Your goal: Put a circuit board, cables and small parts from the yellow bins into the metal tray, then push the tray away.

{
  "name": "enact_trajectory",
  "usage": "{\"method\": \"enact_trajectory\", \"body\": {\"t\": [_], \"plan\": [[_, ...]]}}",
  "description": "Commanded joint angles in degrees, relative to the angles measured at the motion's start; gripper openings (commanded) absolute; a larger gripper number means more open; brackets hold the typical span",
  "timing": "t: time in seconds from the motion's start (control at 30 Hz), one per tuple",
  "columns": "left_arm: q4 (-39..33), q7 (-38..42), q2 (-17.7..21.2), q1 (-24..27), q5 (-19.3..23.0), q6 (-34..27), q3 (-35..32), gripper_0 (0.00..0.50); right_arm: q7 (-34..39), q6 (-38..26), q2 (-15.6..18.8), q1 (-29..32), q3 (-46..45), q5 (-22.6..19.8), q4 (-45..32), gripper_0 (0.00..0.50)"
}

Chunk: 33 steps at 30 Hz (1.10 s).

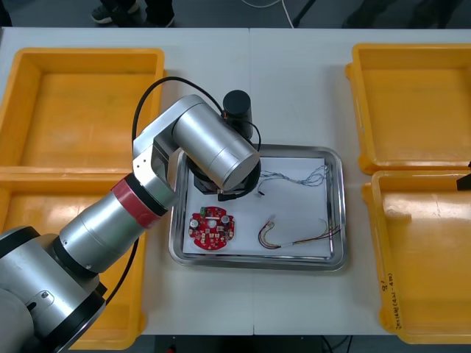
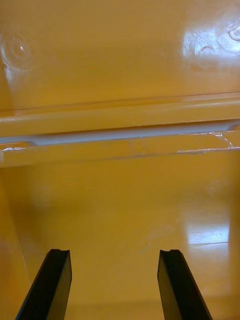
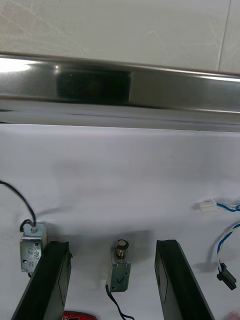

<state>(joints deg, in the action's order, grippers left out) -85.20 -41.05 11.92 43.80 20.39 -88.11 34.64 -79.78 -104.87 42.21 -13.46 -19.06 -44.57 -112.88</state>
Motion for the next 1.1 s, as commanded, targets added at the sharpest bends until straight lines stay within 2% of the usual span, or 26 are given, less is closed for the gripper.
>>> {"method": "enact_trajectory", "body": {"t": [0.03,0.33,0.43,0.77,0.93,1.1], "plan": [[-0.9,1.5,-0.8,-0.4,-0.6,0.9,0.5,0.5,-1.7,0.5,0.5,0.2,-1.8,-0.3,-0.7,0.5],[-3.4,1.2,-0.8,-0.3,-0.6,-1.1,-1.4,0.5,-1.8,0.5,0.5,0.2,-1.9,-0.3,-0.6,0.5],[-8.1,1.1,-0.2,-0.3,-0.3,-5.2,-3.5,0.5,-1.8,0.5,0.5,0.2,-1.9,-0.3,-0.7,0.5],[-18.3,1.0,2.3,-0.2,0.2,-10.8,-8.8,0.5,-2.0,0.0,0.5,0.2,-2.4,-0.4,-0.7,0.5],[-23.2,1.0,4.3,0.3,1.7,-14.2,-14.2,0.5,-2.2,-1.4,0.9,-0.6,-2.5,-0.6,-0.7,0.5],[-23.9,0.9,8.6,3.5,6.6,-18.3,-18.7,0.5,-2.3,-1.7,1.0,-0.8,-2.5,-1.0,-0.7,0.5]]}}
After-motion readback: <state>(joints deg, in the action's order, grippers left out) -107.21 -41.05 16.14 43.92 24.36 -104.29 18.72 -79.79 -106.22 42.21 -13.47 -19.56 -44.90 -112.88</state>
